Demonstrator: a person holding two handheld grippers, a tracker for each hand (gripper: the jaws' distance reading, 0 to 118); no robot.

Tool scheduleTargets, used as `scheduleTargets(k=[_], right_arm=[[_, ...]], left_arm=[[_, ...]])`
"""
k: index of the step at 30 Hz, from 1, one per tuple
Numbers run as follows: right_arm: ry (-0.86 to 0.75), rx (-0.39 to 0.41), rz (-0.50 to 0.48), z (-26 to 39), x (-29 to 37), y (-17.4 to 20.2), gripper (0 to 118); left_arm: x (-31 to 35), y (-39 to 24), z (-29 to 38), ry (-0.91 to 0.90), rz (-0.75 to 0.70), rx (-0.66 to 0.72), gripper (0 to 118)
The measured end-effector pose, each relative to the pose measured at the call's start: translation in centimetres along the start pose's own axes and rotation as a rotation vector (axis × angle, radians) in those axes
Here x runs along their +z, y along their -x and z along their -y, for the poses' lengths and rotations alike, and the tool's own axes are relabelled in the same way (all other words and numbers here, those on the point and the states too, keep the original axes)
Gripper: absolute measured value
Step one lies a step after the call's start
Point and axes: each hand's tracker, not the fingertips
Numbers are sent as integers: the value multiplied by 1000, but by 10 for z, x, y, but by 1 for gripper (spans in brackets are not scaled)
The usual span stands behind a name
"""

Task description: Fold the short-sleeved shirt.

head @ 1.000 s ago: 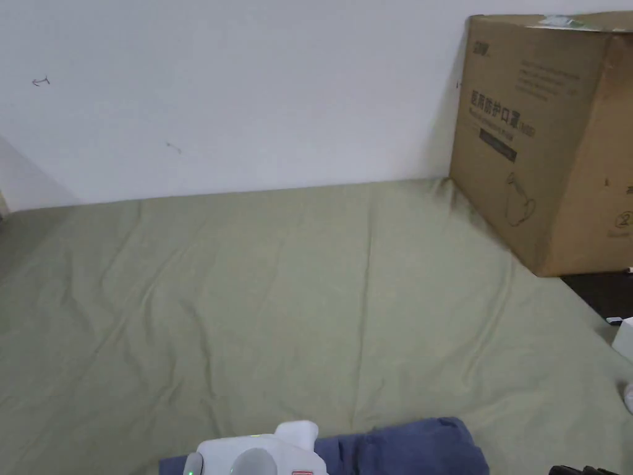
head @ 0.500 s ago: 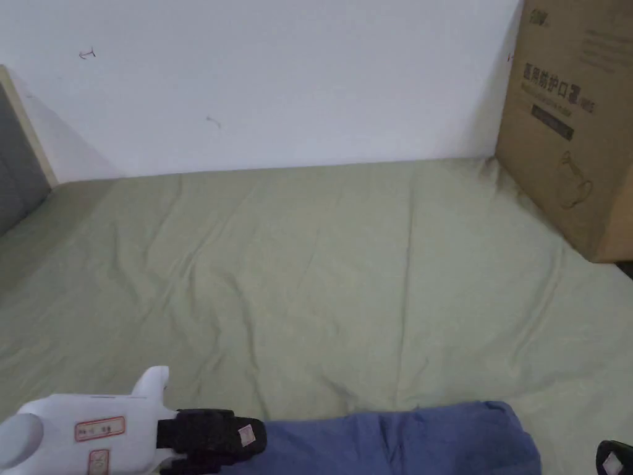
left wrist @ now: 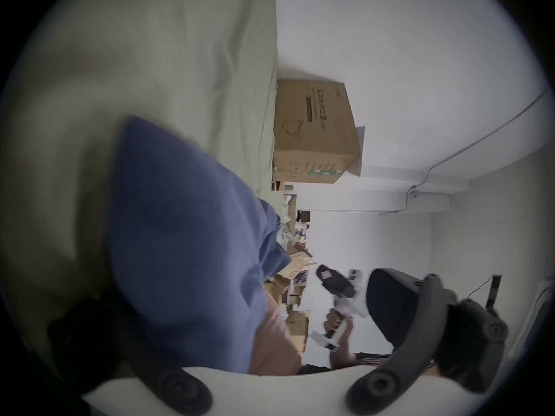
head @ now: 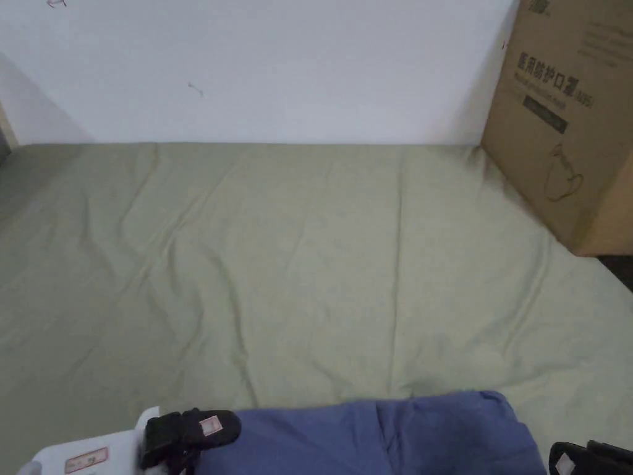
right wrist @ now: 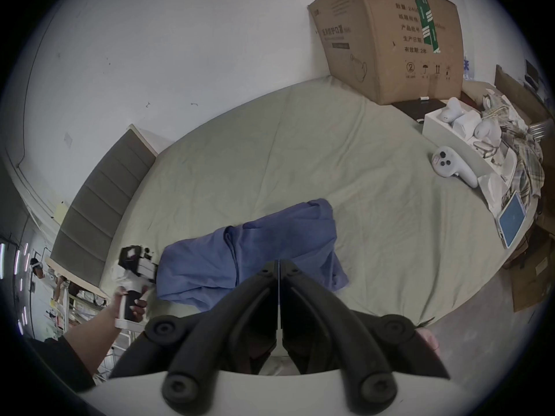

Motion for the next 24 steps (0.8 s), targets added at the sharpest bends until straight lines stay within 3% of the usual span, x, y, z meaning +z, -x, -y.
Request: scheduleTargets(k=[1, 2, 4, 5, 8, 12, 14, 15, 17, 18, 19, 22, 24], right_arm=[[3, 8, 1, -1, 0, 3, 1], [4, 29, 7, -1, 1, 7, 1], [0, 68, 12, -2, 4, 11, 1], [1, 84, 12, -2, 5, 13, 1], [6, 104, 11, 0, 7, 13, 1], [12, 97, -19, 3, 9, 9, 1], [6, 91, -32, 4, 10, 6, 1], [3, 89, -37, 6, 11, 3, 1], [-3, 81, -44, 9, 12, -2, 1], [-3, 74, -50, 10, 12, -6, 1], [-1, 62, -55, 12, 11, -10, 1], [-1, 21, -62, 13, 15, -21, 1], [-16, -18, -58, 11, 21, -31, 1]], left_arm=[[-1, 1, -1, -11, -25, -48, 71], [0, 5, -3, -36, -83, -75, 6], [-4, 16, -5, -55, -401, -63, 7], [-3, 6, -1, -63, -232, -62, 7], [-12, -25, 2, -46, -456, -145, 8], [-9, -100, 22, -36, -758, -370, 8], [-9, -136, 37, -89, -1029, -434, 8], [-16, -151, 44, -107, -1199, -522, 8], [-35, -166, 59, -117, -1358, -732, 8], [-45, -168, 61, -81, -1368, -732, 8], [-56, -171, 61, -50, -1290, -666, 8], [-88, -175, 56, -54, -883, -408, 8], [-123, -168, 53, -34, -718, -287, 8]])
